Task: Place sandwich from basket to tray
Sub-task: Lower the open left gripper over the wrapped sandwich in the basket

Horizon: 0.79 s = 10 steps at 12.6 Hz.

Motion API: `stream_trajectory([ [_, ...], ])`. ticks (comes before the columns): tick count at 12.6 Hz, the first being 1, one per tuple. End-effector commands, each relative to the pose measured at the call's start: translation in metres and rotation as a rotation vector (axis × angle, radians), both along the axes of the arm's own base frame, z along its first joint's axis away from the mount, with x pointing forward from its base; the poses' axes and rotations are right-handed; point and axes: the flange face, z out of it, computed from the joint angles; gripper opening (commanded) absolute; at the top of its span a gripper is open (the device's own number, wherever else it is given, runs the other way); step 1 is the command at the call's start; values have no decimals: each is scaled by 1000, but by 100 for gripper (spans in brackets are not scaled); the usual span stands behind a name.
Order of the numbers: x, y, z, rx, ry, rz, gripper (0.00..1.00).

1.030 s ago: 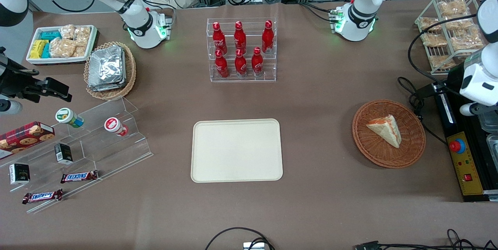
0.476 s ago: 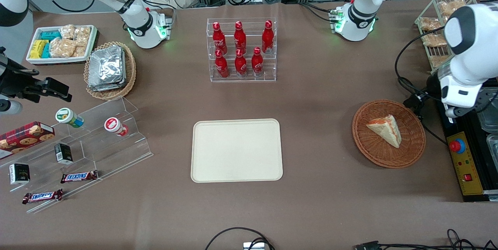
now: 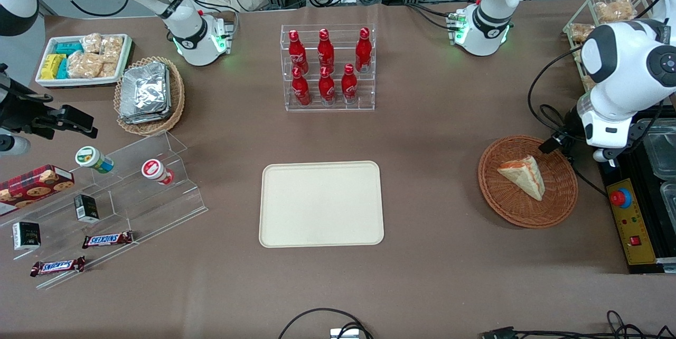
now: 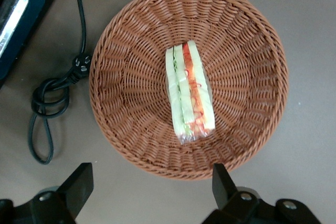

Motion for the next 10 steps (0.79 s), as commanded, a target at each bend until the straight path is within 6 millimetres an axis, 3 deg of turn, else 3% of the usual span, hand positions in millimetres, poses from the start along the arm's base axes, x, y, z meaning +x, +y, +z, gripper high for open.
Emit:
stream_trajectory([
  [1, 4, 0, -28, 4, -25, 52, 100],
  [4, 10, -2, -55, -3, -32, 94, 100],
  [10, 18, -8, -87, -13, -50, 127, 100],
])
